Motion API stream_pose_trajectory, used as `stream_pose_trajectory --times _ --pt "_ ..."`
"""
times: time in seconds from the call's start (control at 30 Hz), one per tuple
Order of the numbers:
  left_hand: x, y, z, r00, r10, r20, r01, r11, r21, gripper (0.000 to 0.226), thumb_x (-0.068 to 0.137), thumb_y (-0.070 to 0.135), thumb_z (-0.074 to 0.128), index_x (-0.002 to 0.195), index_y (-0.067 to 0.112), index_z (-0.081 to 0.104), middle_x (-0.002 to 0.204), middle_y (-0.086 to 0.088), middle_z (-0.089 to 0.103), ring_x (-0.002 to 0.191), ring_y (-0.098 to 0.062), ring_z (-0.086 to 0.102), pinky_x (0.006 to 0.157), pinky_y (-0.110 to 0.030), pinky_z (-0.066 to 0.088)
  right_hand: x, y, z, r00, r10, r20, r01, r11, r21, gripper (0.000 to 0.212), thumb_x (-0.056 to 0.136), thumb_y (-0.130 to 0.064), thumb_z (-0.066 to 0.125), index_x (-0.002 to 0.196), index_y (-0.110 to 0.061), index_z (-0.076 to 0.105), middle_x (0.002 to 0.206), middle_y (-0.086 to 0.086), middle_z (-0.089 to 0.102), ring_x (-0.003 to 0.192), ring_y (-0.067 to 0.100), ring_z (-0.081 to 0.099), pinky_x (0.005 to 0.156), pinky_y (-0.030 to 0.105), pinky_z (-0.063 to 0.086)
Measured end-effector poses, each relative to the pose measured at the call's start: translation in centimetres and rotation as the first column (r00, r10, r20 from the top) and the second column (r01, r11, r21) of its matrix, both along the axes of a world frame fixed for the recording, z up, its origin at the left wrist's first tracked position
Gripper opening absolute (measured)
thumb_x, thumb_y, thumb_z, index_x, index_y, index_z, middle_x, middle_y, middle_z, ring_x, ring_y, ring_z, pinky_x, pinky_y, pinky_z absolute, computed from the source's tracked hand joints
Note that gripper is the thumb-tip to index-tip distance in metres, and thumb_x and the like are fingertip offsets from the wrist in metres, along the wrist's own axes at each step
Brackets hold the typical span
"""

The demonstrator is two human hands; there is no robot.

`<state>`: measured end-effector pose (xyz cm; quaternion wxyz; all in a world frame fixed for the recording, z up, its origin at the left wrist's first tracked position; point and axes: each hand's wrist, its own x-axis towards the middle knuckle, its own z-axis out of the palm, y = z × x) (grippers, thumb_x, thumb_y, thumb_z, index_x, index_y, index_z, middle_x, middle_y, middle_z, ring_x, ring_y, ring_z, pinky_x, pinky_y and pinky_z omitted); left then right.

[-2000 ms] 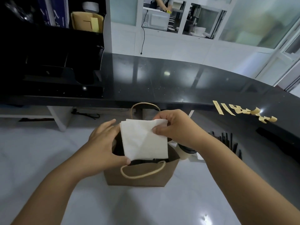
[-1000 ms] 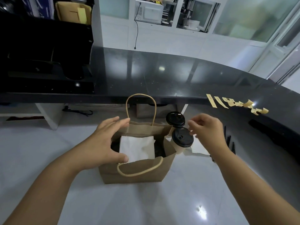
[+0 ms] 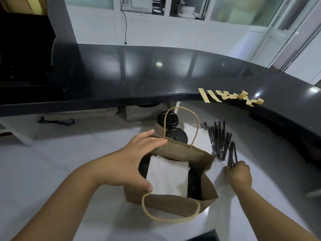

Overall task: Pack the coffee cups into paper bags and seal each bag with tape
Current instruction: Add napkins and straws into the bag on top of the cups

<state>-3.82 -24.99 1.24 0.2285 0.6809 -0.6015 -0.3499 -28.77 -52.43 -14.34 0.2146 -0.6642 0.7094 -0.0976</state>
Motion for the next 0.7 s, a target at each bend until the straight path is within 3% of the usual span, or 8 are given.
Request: stream_pose_trajectory --times 0.1,0.2,0.3,0.47,0.6,0.7 --pt "-0.6 -1.4 0.0 0.999 -0.039 -0.003 0.039 0.999 -0.002 0.104 0.066 0.029 0.081 0.137 0.057 0.012 0.115 0.062 -0.019 0.115 0.035 -0.019 0.087 0.007 0.020 -0.7 -0.5 -0.1 1.000 -0.008 -0.010 0.008 0.999 0.048 0.028 0.087 -0.020 0.064 0.101 0.003 0.057 0.098 0.020 0.060 0.080 0.036 0.056 0.068 0.036 0.044" --pt "-1.3 -2.6 -0.1 0.998 -0.059 0.002 0.059 0.998 -0.003 0.105 0.065 0.033 0.081 0.139 0.058 0.011 0.128 0.052 -0.016 0.116 0.035 -0.016 0.092 -0.002 0.023 -1.2 -1.1 0.1 1.000 -0.029 0.003 0.028 0.994 0.106 0.020 0.086 -0.018 0.064 0.094 0.000 0.060 0.088 0.014 0.060 0.078 0.032 0.056 0.067 0.035 0.045" --pt "-1.8 -3.6 0.0 0.996 -0.090 0.007 0.090 0.996 -0.002 0.105 0.066 0.031 0.081 0.139 0.056 0.010 0.120 0.057 -0.020 0.116 0.034 -0.018 0.091 0.001 0.020 -1.5 -1.4 0.4 0.994 -0.102 0.039 0.094 0.980 0.173 0.013 0.079 -0.011 0.066 0.084 0.001 0.065 0.081 0.016 0.063 0.075 0.032 0.059 0.063 0.035 0.047" --pt "-2.1 -4.4 -0.1 0.993 -0.115 0.001 0.115 0.993 0.005 0.105 0.066 0.032 0.080 0.137 0.059 0.009 0.117 0.059 -0.021 0.115 0.035 -0.018 0.096 -0.005 0.020 -2.5 -1.3 0.5 0.939 -0.243 0.244 0.186 0.954 0.234 0.015 0.078 -0.009 0.068 0.072 0.005 0.069 0.069 0.019 0.066 0.063 0.032 0.059 0.065 0.039 0.052" --pt "-2.1 -4.7 -0.2 0.991 -0.131 0.000 0.131 0.991 0.002 0.103 0.066 0.030 0.080 0.134 0.060 0.010 0.115 0.061 -0.020 0.113 0.036 -0.020 0.090 0.001 0.019 -3.0 -0.7 1.2 0.869 -0.309 0.386 0.220 0.941 0.257 0.017 0.076 -0.005 0.069 0.061 0.003 0.065 0.059 0.019 0.060 0.055 0.029 0.054 0.060 0.038 0.047" --pt "-2.0 -4.8 -0.2 0.990 -0.143 0.009 0.143 0.990 0.002 0.103 0.066 0.031 0.080 0.135 0.060 0.010 0.115 0.060 -0.021 0.111 0.037 -0.021 0.090 -0.002 0.021 -3.1 0.1 2.3 0.817 -0.313 0.485 0.181 0.937 0.299 0.018 0.081 -0.004 0.066 0.063 -0.001 0.063 0.065 0.018 0.058 0.060 0.028 0.052 0.062 0.036 0.046"
